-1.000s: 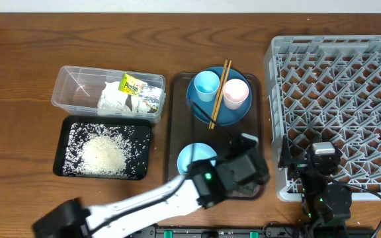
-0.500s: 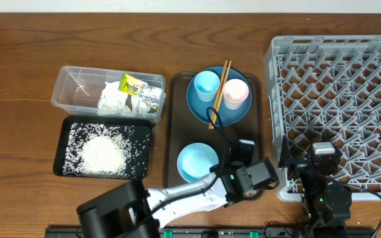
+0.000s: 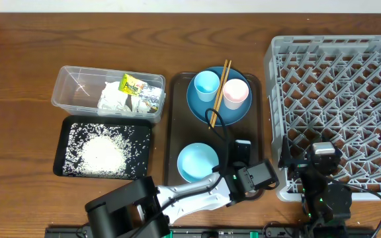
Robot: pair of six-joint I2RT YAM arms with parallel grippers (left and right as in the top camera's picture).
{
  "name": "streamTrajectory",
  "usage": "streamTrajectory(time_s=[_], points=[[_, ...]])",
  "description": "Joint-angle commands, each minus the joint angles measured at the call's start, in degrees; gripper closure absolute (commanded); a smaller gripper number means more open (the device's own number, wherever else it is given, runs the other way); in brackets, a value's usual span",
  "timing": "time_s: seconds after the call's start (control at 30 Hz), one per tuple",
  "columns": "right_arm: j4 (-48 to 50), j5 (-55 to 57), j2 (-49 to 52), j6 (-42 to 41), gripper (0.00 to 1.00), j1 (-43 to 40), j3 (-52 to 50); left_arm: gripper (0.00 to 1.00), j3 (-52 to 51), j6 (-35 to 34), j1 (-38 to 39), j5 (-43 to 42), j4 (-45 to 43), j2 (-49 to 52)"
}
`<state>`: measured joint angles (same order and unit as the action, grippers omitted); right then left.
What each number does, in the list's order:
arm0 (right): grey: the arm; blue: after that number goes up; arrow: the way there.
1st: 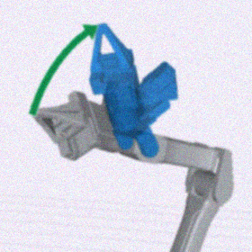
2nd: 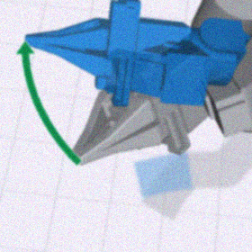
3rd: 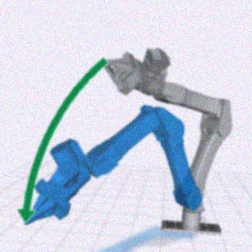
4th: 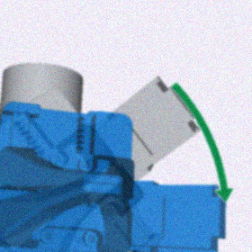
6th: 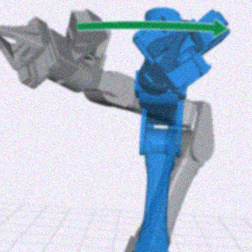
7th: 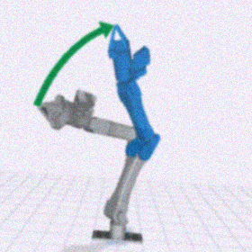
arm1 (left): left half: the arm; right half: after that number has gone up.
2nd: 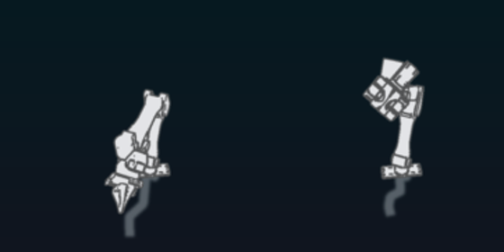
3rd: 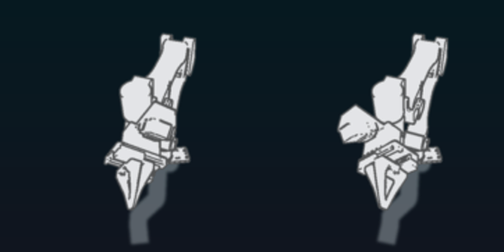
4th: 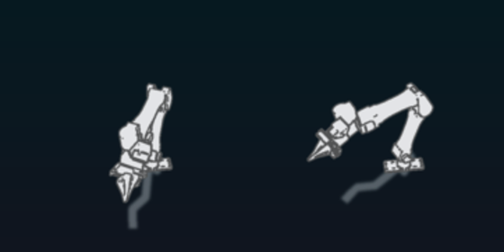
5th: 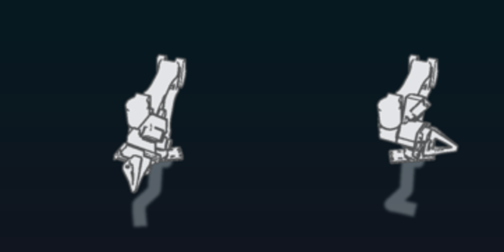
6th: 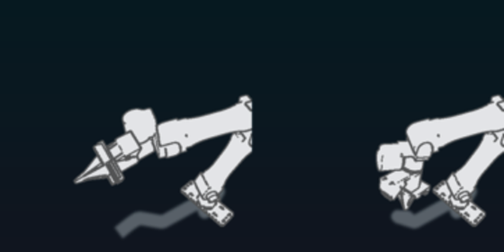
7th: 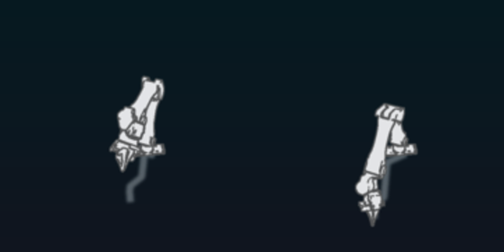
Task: Sort waste into correct bins and load items into the dishwasher rack
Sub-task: 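Lower the left gripper onto the orange carrot and grasp it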
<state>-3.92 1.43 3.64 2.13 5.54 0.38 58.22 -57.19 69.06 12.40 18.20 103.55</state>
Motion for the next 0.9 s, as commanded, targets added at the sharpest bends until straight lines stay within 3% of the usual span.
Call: streamTrajectory(time_s=[0.0,0.33,0.57,0.87], points=[[-0.2,0.02,0.02,0.26,0.01,0.44,-0.07,0.64,0.83,-0.55,-0.11,2.32,1.07,0.94],[-0.2,0.02,0.02,0.26,0.01,0.44,-0.07,0.64,0.83,-0.48,-0.13,3.37,2.64,0.94],[-0.2,0.02,0.02,0.26,0.01,0.44,-0.07,0.64,0.83,4.87,-0.13,3.39,-0.83,0.94],[-0.2,0.02,0.02,0.26,0.01,0.44,-0.07,0.64,0.83,6.21,-0.39,5.22,-1.38,1.22]])
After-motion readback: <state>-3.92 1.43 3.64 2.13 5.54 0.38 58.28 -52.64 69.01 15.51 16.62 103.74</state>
